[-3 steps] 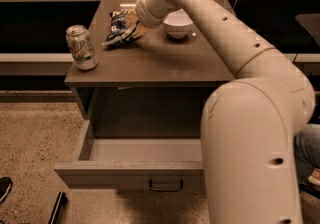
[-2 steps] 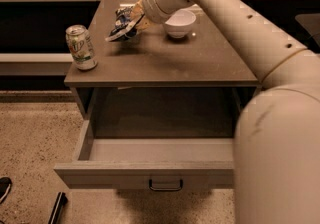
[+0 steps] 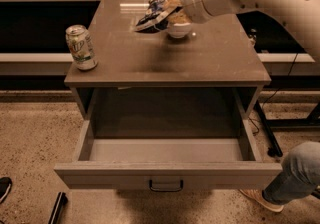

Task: Place blue chip bag into top drawer

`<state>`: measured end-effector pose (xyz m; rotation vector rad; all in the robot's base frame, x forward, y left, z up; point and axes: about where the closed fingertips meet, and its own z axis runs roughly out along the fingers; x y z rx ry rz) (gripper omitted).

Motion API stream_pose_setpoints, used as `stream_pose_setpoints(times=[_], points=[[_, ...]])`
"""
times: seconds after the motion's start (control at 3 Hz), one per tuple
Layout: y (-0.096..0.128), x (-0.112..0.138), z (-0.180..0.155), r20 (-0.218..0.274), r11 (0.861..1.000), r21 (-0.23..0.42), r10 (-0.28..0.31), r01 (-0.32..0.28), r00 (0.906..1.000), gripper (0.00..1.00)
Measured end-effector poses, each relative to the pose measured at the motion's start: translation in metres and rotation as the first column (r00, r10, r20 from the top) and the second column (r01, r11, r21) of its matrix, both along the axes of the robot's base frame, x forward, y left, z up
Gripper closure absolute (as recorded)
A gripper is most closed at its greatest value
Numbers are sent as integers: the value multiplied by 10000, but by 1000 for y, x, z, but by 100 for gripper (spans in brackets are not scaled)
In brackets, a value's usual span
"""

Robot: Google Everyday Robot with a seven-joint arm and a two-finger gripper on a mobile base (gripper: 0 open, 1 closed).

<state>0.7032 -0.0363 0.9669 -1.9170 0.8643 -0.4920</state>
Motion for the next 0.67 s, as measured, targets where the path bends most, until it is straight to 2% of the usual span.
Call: stream_pose_setpoints(times=[0.33, 0.67], points=[[-29, -48, 1, -91, 9991, 417, 19, -15, 10000, 100], [-44, -107, -4, -382, 9922, 799, 987, -955, 9944, 100]])
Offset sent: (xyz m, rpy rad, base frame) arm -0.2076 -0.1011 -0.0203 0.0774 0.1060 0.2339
